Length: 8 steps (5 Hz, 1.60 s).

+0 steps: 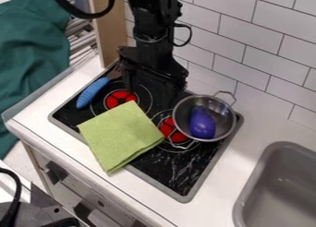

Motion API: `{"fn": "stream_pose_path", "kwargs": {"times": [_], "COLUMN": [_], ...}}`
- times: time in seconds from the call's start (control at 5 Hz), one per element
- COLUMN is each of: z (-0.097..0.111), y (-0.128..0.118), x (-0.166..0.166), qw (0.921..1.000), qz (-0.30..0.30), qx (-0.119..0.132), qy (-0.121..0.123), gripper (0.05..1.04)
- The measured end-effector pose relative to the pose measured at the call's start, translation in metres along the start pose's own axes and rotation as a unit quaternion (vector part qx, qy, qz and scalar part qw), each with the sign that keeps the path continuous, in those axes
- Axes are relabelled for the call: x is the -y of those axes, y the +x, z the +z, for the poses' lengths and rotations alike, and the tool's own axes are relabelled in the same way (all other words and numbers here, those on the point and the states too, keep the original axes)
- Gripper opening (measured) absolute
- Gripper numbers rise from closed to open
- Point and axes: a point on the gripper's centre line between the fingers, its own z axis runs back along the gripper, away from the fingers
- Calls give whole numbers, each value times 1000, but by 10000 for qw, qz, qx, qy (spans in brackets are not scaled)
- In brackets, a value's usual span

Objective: Put the eggplant on top of the green cloth

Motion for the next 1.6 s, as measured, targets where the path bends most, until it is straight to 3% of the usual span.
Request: {"fn": "stream_pose_path", "kwargs": {"times": [0.2,0.4,0.6,1.0,1.2,1.6], "z": [-7,-4,-2,-24,-38,-59], "y": [-6,-8,-3,18,25,43], "x": [0,12,41,102,108,72], "qw": [9999,9998,9986,9933,9938,9978], "qz": [25,-153,-491,-1065,-912,-373], "qx": [-161,-38,196,62,-53,-201], "qy": [5,106,-41,-455,-635,-515], "gripper": [1005,1005,1005,1005,1005,1005]}}
